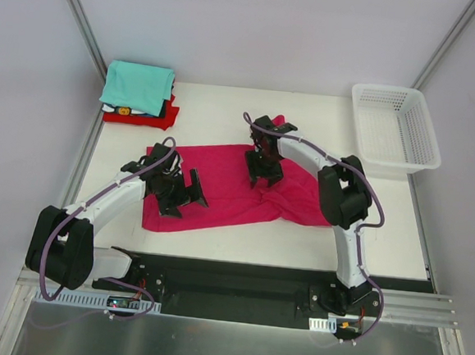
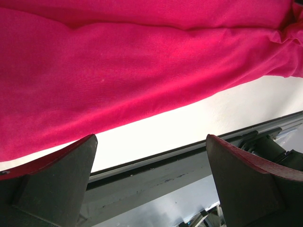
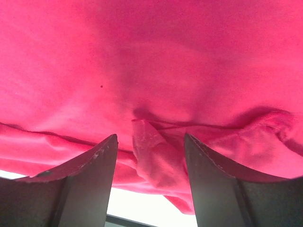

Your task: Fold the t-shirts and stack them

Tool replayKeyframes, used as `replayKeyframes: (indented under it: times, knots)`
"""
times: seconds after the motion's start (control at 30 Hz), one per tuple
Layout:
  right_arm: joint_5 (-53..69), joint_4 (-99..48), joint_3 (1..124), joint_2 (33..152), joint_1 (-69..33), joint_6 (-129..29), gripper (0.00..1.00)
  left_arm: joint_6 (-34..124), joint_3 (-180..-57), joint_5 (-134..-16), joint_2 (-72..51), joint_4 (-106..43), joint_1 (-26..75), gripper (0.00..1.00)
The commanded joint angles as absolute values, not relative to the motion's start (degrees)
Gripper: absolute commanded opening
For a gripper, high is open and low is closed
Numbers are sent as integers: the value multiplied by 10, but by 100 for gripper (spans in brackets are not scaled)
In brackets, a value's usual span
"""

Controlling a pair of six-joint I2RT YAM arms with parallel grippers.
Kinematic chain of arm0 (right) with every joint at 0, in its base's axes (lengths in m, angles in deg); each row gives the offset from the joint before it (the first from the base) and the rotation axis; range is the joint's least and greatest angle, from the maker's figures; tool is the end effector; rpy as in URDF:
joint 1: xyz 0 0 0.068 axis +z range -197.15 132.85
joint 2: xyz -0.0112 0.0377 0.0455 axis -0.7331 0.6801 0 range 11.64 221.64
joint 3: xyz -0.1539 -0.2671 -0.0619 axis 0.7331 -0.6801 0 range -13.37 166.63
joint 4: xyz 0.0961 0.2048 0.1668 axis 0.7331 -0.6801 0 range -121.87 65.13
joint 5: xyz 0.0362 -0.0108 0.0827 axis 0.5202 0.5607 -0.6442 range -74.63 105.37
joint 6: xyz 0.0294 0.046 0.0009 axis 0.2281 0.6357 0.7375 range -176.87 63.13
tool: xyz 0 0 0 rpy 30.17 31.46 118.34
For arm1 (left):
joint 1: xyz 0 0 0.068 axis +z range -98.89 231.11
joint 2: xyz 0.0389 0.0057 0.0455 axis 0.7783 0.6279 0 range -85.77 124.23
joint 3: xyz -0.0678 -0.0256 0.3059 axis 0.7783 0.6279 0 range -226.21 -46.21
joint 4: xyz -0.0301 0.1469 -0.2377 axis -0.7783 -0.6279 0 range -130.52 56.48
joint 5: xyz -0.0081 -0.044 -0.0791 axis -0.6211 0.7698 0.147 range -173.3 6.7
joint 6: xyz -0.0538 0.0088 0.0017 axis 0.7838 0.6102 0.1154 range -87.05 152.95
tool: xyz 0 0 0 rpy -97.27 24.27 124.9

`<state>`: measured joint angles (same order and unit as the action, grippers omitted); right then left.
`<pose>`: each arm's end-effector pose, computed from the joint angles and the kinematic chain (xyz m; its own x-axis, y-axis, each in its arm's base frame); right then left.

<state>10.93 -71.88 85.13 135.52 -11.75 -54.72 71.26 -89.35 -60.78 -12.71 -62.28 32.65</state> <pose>0.3981 0.2864 0.2032 -0.7987 -0.5217 -0.2998 -0.5671 0.8193 0.0851 0.2298 -0.0916 0.2343 -0.9342 -0.2919 -0.2051 -0.1246 0.8058 -0.5790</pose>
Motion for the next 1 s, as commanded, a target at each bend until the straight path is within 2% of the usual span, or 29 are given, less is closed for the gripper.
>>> replayKeyframes:
  times: [0.0, 0.4, 0.67, 0.87, 0.97]
  knots:
    - [126, -744, 872, 1299, -146, -561, 62, 705, -903, -596, -124, -629, 319, 99]
    - [125, -741, 845, 1286, -226, -598, 58, 704, -910, -594, -118, -629, 317, 99]
    - [111, -723, 831, 1313, -237, -599, 56, 703, -909, -595, -118, -630, 317, 99]
    - [105, -714, 819, 1320, -239, -595, 39, 703, -906, -597, -120, -630, 316, 99]
    - [105, -713, 815, 1319, -239, -595, 38, 704, -905, -597, -119, -630, 316, 99]
